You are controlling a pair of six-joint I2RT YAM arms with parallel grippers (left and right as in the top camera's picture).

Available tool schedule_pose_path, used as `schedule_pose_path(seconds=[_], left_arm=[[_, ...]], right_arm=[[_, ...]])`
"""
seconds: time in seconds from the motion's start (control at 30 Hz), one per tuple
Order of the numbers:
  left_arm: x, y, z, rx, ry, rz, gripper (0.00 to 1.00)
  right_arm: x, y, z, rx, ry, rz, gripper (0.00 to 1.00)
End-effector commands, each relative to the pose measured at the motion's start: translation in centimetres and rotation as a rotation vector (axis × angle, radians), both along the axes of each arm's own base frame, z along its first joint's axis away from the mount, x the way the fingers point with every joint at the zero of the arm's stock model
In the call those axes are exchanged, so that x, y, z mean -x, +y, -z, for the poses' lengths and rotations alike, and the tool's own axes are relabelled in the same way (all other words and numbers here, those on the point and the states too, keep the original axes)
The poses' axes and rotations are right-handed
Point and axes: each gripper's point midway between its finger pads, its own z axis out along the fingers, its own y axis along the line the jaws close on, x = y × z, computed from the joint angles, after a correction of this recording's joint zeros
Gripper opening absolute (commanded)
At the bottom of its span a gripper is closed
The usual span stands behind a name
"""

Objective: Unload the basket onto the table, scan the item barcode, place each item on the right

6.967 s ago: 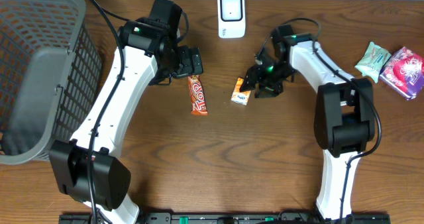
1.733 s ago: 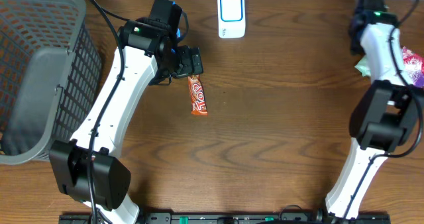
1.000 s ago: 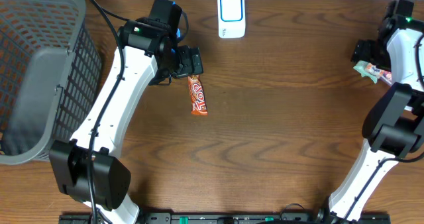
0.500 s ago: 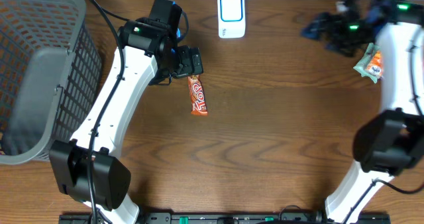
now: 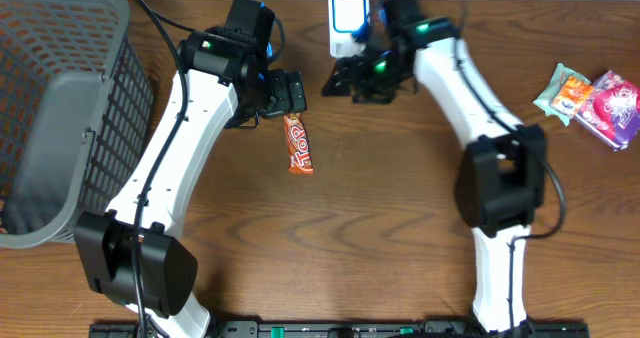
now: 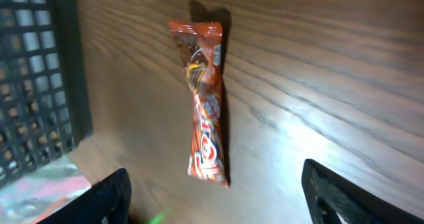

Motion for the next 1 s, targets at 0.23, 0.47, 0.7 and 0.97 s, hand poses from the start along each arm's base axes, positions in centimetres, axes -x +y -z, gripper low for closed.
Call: schedule_pose_path(seconds=[0.23, 0.47, 0.7, 0.97], left_arm=[[0.0, 0.3, 0.5, -0.021, 0.009, 0.011, 0.98], [0.0, 0.3, 0.5, -0.021, 0.009, 0.011, 0.98], [0.0, 0.3, 0.5, -0.021, 0.009, 0.011, 0.98], [0.0, 0.3, 0.5, -0.021, 0.009, 0.011, 0.98]], right_arm=[[2.9, 5.9, 6.3, -0.021, 0.194, 0.003, 0.68], [3.8, 8.1, 9.5, -0.011, 0.242, 0.011, 0.59], [3.3, 7.0, 12.0, 0.119, 0.218, 0.074, 0.15], [1.5, 4.2, 11.7, 0.196, 0.143, 0.094, 0.01]])
